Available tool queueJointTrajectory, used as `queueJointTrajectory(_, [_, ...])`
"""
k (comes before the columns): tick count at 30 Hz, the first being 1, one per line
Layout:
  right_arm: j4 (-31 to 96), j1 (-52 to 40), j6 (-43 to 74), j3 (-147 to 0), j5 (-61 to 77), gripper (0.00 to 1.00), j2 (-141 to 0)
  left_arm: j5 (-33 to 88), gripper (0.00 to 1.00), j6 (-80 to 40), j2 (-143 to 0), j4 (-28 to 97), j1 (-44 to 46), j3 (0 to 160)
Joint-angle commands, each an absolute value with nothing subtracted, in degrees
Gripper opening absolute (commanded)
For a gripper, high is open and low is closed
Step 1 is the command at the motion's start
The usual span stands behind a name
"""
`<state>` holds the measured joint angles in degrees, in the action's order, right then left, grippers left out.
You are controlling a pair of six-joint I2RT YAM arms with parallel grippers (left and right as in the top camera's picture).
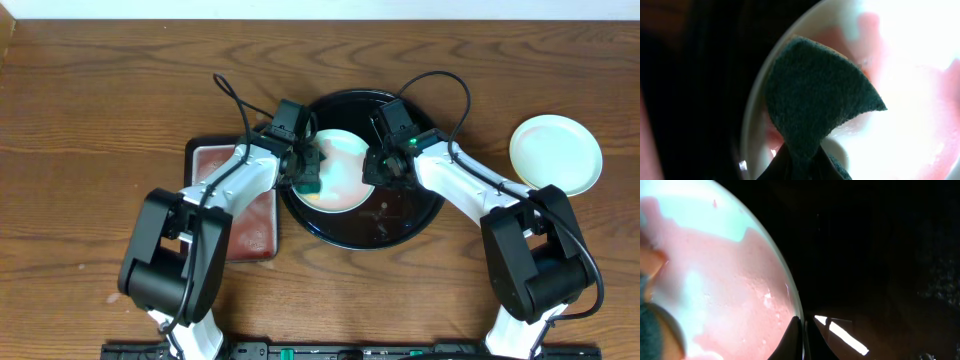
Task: Clean dirty plates on tray and stack at the side
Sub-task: 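Return the sponge to the soapy tray with the left gripper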
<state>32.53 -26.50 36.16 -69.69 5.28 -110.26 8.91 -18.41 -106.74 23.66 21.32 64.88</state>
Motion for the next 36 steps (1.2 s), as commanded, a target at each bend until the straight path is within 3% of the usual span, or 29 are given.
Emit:
queueJointTrajectory(1, [34.26,-26.57,35.16,-69.6,2.79,0.01,-111.28,3.36,0.07,-18.63,-101.06,25.47,19.88,64.4])
queueJointTrajectory(11, [34.3,-26.57,35.33,-69.6,2.83,0.01,-111.28,2.39,0.07,-15.9,-86.56,29.17,19.88,64.4])
queueJointTrajectory(16, [35.14,-26.57,35.31,-69.6,2.83,0.01,-111.28,-13.23,0.07,-15.92,-80.62,38.15,19.7,64.38])
queueJointTrajectory(22, [36.01,-26.57,35.29,-69.6,2.85,0.01,-111.28,-15.73,0.07,-19.49,-81.95,43.68,15.53,63.26])
queueJointTrajectory(36, [37.1,-26.57,35.29,-69.6,2.85,0.01,-111.28,-7.4,0.08,-20.21,-94.59,41.23,8.99,59.4])
